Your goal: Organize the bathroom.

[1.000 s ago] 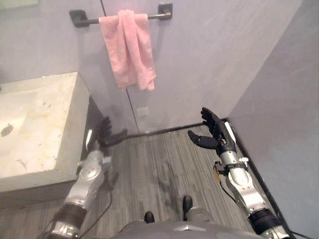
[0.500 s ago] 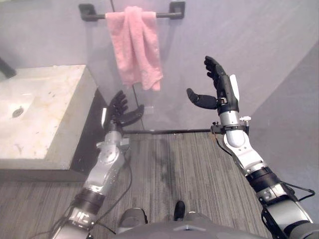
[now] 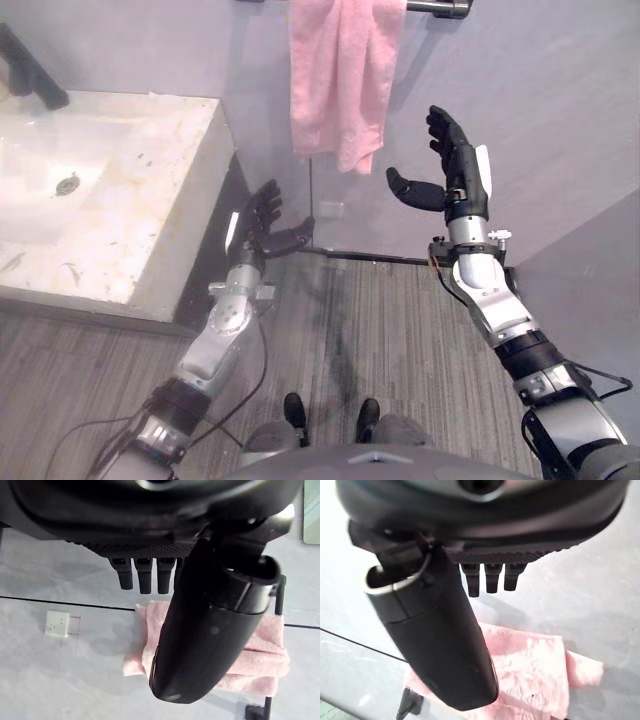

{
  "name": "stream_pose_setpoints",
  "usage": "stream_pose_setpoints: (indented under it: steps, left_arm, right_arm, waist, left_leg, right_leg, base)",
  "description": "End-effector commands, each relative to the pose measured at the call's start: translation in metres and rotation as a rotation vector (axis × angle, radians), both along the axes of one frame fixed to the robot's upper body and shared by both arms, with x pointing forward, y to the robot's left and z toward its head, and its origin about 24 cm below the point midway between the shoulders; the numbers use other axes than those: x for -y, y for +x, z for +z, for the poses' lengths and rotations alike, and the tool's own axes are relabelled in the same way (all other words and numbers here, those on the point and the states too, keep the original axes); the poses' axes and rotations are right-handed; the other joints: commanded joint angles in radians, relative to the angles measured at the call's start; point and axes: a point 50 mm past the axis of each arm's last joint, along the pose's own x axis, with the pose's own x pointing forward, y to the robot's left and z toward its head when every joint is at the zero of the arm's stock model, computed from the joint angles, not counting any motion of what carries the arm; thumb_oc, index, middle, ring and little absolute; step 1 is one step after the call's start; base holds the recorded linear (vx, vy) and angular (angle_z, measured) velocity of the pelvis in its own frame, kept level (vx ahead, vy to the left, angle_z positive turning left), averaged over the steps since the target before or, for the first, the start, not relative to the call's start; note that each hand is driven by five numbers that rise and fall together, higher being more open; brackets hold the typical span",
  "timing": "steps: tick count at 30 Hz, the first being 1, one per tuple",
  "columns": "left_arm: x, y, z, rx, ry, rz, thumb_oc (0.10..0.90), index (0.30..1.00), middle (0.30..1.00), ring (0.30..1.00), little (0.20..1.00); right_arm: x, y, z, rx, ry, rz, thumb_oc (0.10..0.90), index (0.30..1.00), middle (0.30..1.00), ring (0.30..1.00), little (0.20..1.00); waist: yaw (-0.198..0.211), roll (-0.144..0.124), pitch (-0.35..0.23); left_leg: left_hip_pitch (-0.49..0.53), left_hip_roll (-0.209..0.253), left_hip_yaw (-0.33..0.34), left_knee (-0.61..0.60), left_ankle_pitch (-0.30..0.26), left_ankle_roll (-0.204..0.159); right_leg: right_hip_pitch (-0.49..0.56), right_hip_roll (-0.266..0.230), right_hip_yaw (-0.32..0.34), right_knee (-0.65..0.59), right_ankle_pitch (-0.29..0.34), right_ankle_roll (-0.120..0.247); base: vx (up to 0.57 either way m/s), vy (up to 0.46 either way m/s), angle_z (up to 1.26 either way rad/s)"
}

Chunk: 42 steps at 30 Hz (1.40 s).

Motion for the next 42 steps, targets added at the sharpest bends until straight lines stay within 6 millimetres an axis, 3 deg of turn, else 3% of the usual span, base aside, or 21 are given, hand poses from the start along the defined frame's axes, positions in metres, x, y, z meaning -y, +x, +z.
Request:
stream_pose_setpoints:
  steps: [1, 4, 5, 6, 7, 8, 12, 15, 16, 17, 19, 22, 25, 26, 34, 42]
  left_arm:
    - [0.017, 0.004, 0.057, 0.297, -0.008, -0.144, 0.8, 0.9, 0.9, 0.9, 0.9]
    - [0.015, 0.002, 0.057, 0.3, -0.011, -0.113, 0.8, 0.9, 0.9, 0.9, 0.9]
    - [0.011, 0.001, 0.059, 0.315, -0.014, -0.063, 0.8, 0.9, 0.9, 0.9, 0.9]
    - [0.01, 0.001, 0.061, 0.326, -0.008, -0.047, 0.8, 0.9, 0.9, 0.9, 0.9]
    - [0.006, -0.001, 0.063, 0.354, 0.004, 0.006, 0.8, 0.9, 0.9, 0.9, 0.9]
    - [0.003, -0.001, 0.065, 0.362, 0.007, 0.046, 0.8, 0.9, 0.9, 0.9, 0.9]
    - [-0.002, 0.005, 0.07, 0.382, 0.02, 0.122, 0.8, 0.9, 0.9, 0.9, 0.9]
    - [0.001, 0.004, 0.075, 0.398, 0.01, 0.12, 0.8, 0.9, 0.9, 0.9, 0.9]
    - [0.003, 0.004, 0.079, 0.399, 0.005, 0.12, 0.8, 0.9, 0.9, 0.9, 0.9]
    - [0.003, 0.004, 0.08, 0.391, -0.014, 0.116, 0.8, 0.9, 0.9, 0.9, 0.9]
    - [0.004, 0.004, 0.079, 0.38, -0.024, 0.103, 0.8, 0.9, 0.9, 0.9, 0.9]
    - [0.007, 0.005, 0.076, 0.386, -0.034, 0.064, 0.8, 0.9, 0.9, 0.9, 0.9]
    - [0.011, 0.004, 0.076, 0.379, -0.038, 0.032, 0.8, 0.9, 0.9, 0.9, 0.9]
    - [0.015, 0.003, 0.075, 0.39, -0.044, 0.016, 0.8, 0.9, 0.9, 0.9, 0.9]
    - [0.032, -0.001, 0.068, 0.36, -0.043, -0.048, 0.8, 0.9, 0.9, 0.9, 0.9]
    - [0.025, -0.003, 0.061, 0.346, -0.014, -0.006, 0.8, 0.9, 0.9, 0.9, 0.9]
  right_arm:
    - [0.008, -0.003, 0.057, 0.274, 0.035, -0.039, 0.8, 0.9, 0.9, 0.9, 0.9]
    - [0.0, 0.0, 0.064, 0.292, 0.007, -0.037, 0.8, 0.9, 0.9, 0.9, 0.9]
    - [-0.007, 0.001, 0.069, 0.303, -0.004, -0.022, 0.8, 0.9, 0.9, 0.9, 0.9]
    - [-0.009, 0.001, 0.07, 0.303, 0.0, -0.011, 0.8, 0.9, 0.9, 0.9, 0.9]
    - [-0.015, 0.002, 0.075, 0.308, 0.005, 0.021, 0.8, 0.9, 0.9, 0.9, 0.9]
    - [-0.02, 0.003, 0.078, 0.317, -0.006, 0.032, 0.8, 0.9, 0.9, 0.9, 0.9]
    - [-0.02, 0.009, 0.082, 0.301, -0.012, 0.015, 0.8, 0.9, 0.9, 0.9, 0.9]
    - [-0.018, 0.008, 0.087, 0.317, -0.058, -0.004, 0.8, 0.9, 0.9, 0.9, 0.9]
    - [-0.017, 0.005, 0.091, 0.321, -0.066, 0.004, 0.8, 0.9, 0.9, 0.9, 0.9]
    - [-0.017, 0.003, 0.091, 0.313, -0.059, 0.02, 0.8, 0.9, 0.9, 0.9, 0.9]
    - [-0.017, 0.003, 0.088, 0.299, -0.063, 0.041, 0.8, 0.9, 0.9, 0.9, 0.9]
    - [-0.023, 0.009, 0.085, 0.26, -0.049, 0.092, 0.8, 0.9, 0.9, 0.9, 0.9]
    - [-0.024, 0.008, 0.085, 0.254, -0.053, 0.127, 0.8, 0.9, 0.9, 0.9, 0.9]
    - [-0.023, 0.006, 0.086, 0.26, -0.063, 0.141, 0.8, 0.9, 0.9, 0.9, 0.9]
    - [-0.025, 0.008, 0.086, 0.228, -0.043, 0.209, 0.8, 0.9, 0.9, 0.9, 0.9]
    - [-0.026, 0.017, 0.083, 0.184, -0.024, 0.205, 0.8, 0.9, 0.9, 0.9, 0.9]
  waist:
    - [0.002, -0.032, -0.104]
    - [0.006, -0.042, -0.107]
    - [0.013, -0.053, -0.11]
    - [0.014, -0.057, -0.111]
    - [0.015, -0.069, -0.111]
    - [0.015, -0.075, -0.108]
    - [-0.004, -0.077, -0.109]
    - [-0.018, -0.092, -0.114]
    - [-0.019, -0.105, -0.109]
    - [-0.015, -0.112, -0.104]
    - [-0.004, -0.12, -0.1]
    - [0.013, -0.122, -0.113]
    - [0.009, -0.112, -0.125]
    - [0.008, -0.117, -0.122]
    - [-0.01, -0.092, -0.146]
    - [0.011, -0.086, -0.163]
  left_leg:
    - [-0.007, 0.004, -0.038, -0.01, -0.023, -0.027]
    - [0.004, -0.004, -0.03, -0.014, -0.027, -0.035]
    - [0.008, -0.014, -0.016, -0.014, -0.036, -0.042]
    - [0.01, -0.017, -0.011, -0.014, -0.041, -0.044]
    - [0.019, -0.028, 0.009, -0.014, -0.059, -0.05]
    - [0.03, -0.036, 0.019, -0.014, -0.074, -0.048]
    - [0.065, -0.053, -0.001, -0.013, -0.106, -0.024]
    - [0.032, -0.068, 0.014, 0.149, -0.13, -0.051]
    - [-0.03, -0.067, 0.011, 0.316, -0.109, -0.082]
    - [-0.076, -0.061, -0.001, 0.407, -0.094, -0.101]
    - [-0.119, -0.056, -0.018, 0.456, -0.098, -0.103]
    - [-0.08, -0.023, -0.038, 0.281, -0.139, -0.071]
    - [-0.04, 0.027, -0.048, 0.111, -0.083, -0.082]
    - [-0.061, 0.038, -0.066, 0.128, -0.057, -0.096]
    - [-0.009, 0.026, -0.048, 0.004, -0.048, -0.08]
    - [0.008, 0.009, -0.036, -0.009, -0.056, -0.062]
  right_leg:
    - [-0.066, -0.044, 0.056, 0.241, -0.069, 0.09]
    - [-0.028, -0.026, 0.017, 0.039, -0.071, 0.086]
    - [0.003, -0.009, -0.011, -0.109, -0.063, 0.081]
    - [0.01, -0.003, -0.018, -0.159, -0.049, 0.081]
    - [0.012, 0.019, -0.035, -0.285, 0.004, 0.087]
    - [-0.005, 0.022, -0.044, -0.33, 0.044, 0.093]
    - [-0.046, 0.055, 0.029, -0.321, 0.055, 0.079]
    - [-0.017, 0.071, 0.08, -0.337, 0.052, 0.05]
    - [0.006, 0.072, 0.103, -0.34, 0.046, 0.031]
    - [0.022, 0.073, 0.112, -0.34, 0.04, 0.02]
    - [0.047, 0.072, 0.111, -0.341, 0.027, 0.012]
    - [0.079, 0.082, 0.115, -0.36, 0.007, 0.014]
    - [0.094, 0.089, 0.115, -0.384, -0.001, 0.021]
    - [0.099, 0.082, 0.117, -0.389, -0.003, 0.024]
    - [0.082, 0.05, 0.1, -0.347, -0.023, 0.053]
    - [0.088, 0.025, 0.069, -0.306, -0.043, 0.067]
  base:
    - [0.22, 0.007, 0.26]
    - [0.23, -0.082, 0.14]
    - [0.17, -0.096, -0.22]
    - [0.24, -0.146, -0.36]
    - [0.19, -0.115, -0.36]
    - [0.26, -0.131, -0.4]
    - [0.25, -0.097, -0.11]
    - [0.21, -0.057, 0.27]
    - [0.2, -0.066, 0.3]
    - [0.22, -0.05, 0.35]
    - [0.16, 0.009, 0.16]
    - [0.25, 0.098, -0.13]
    - [0.19, 0.101, -0.12]
    - [0.12, 0.073, -0.01]
    - [0.13, 0.114, -0.02]
    - [0.13, 0.098, 0.0]
